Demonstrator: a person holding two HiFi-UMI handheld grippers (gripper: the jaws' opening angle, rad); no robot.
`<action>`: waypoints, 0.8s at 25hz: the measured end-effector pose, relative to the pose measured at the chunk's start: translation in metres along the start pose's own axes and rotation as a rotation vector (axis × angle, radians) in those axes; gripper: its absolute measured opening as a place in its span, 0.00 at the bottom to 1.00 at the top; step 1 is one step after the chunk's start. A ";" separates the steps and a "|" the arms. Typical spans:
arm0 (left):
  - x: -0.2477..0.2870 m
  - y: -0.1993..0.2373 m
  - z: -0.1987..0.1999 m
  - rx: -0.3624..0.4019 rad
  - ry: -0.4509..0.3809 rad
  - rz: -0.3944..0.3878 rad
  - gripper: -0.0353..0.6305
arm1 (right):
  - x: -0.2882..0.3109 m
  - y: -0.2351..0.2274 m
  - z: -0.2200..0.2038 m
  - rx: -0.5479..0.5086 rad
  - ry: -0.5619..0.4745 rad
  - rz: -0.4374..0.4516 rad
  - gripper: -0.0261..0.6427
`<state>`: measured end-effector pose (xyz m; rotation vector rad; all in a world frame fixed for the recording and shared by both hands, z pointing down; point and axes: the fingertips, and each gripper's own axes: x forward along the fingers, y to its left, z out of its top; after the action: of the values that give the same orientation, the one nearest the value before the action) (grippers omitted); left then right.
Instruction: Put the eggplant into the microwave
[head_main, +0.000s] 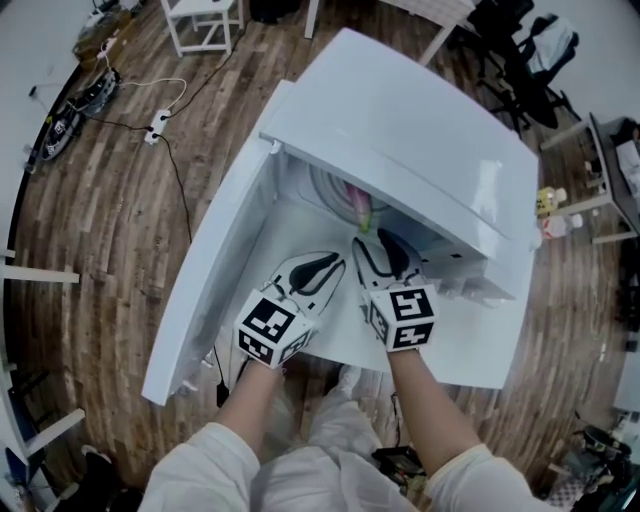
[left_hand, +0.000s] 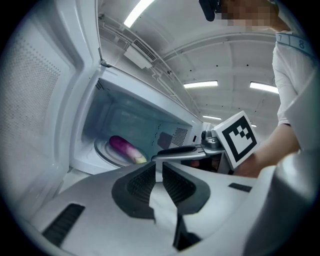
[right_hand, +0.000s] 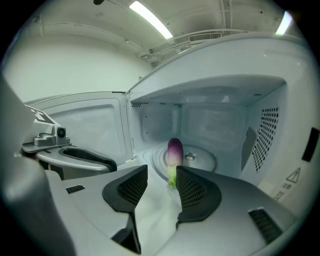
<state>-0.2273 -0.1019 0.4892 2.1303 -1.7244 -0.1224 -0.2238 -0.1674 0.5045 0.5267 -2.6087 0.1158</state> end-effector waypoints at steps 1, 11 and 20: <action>-0.002 -0.003 0.000 0.003 0.001 -0.003 0.10 | -0.004 0.001 -0.001 0.001 -0.001 0.001 0.31; -0.025 -0.024 -0.001 0.029 0.020 -0.008 0.11 | -0.046 0.018 -0.009 0.021 -0.015 0.011 0.31; -0.038 -0.060 -0.009 0.020 0.037 -0.031 0.11 | -0.094 0.025 -0.021 0.027 -0.025 0.024 0.31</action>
<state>-0.1783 -0.0537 0.4696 2.1611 -1.6788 -0.0744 -0.1480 -0.1086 0.4797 0.5089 -2.6418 0.1529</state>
